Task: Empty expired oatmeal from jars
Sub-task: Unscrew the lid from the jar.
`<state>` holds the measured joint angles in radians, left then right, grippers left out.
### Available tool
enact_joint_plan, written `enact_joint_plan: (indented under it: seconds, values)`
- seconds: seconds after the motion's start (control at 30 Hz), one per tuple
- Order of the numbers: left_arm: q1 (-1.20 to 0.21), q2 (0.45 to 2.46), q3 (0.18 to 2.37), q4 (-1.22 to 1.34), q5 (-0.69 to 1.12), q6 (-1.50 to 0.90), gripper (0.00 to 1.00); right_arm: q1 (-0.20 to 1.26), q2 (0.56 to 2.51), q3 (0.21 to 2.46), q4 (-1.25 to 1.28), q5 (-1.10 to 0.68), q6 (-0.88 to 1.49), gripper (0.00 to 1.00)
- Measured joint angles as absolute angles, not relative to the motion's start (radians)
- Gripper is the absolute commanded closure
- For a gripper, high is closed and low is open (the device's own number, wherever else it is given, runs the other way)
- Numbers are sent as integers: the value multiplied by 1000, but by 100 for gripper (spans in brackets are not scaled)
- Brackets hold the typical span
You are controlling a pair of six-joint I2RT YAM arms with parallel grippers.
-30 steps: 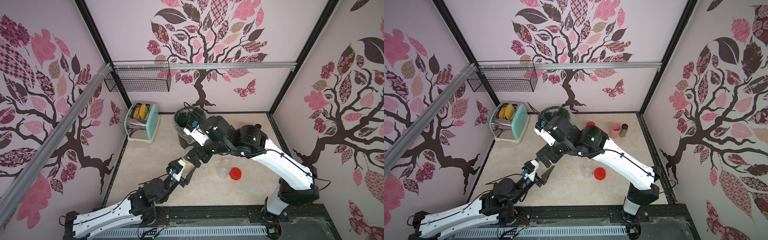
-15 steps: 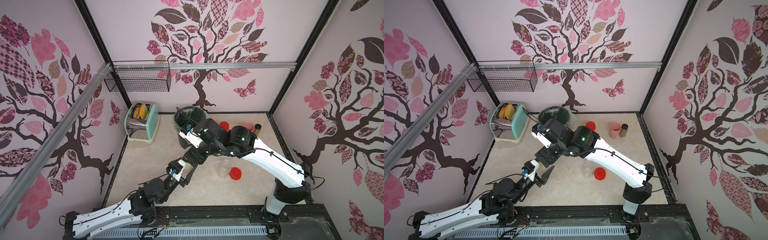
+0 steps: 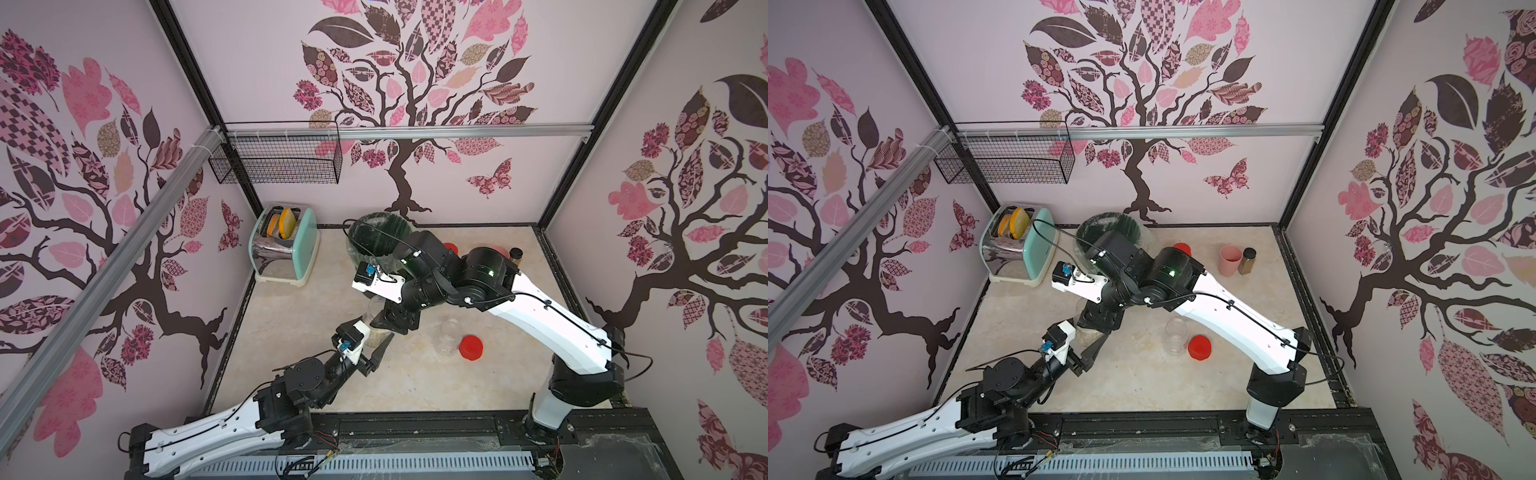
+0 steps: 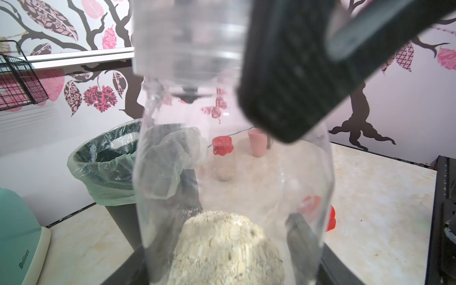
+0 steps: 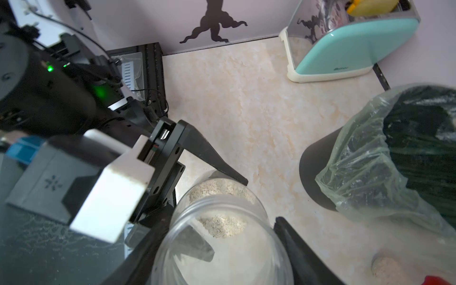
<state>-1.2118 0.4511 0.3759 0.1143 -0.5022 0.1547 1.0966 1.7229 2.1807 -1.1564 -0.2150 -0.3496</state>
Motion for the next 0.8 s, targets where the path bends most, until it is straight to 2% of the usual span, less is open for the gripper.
enact_joint_plan:
  seconds: [0.23,0.27,0.33,0.43,0.63,0.8]
  values:
    - [-1221,439,379,106,-443,164,65,1076,1663,2100,-1134,-319,-610,55]
    - [-1222,436,379,103,-440,166,65,1071,1660,2094,-1131,-329,-634,50]
    - [-1223,435,379,98,-440,167,65,1065,1660,2087,-1127,-341,-667,35]
    - [-1222,437,379,82,-453,154,65,1063,1659,2071,-1122,-348,-701,3]
    - [-1210,441,379,55,-513,122,65,1059,1610,2054,-1096,-308,-698,0]
    - [-1209,441,379,58,-538,121,65,1060,1568,2095,-1021,-219,-514,1]
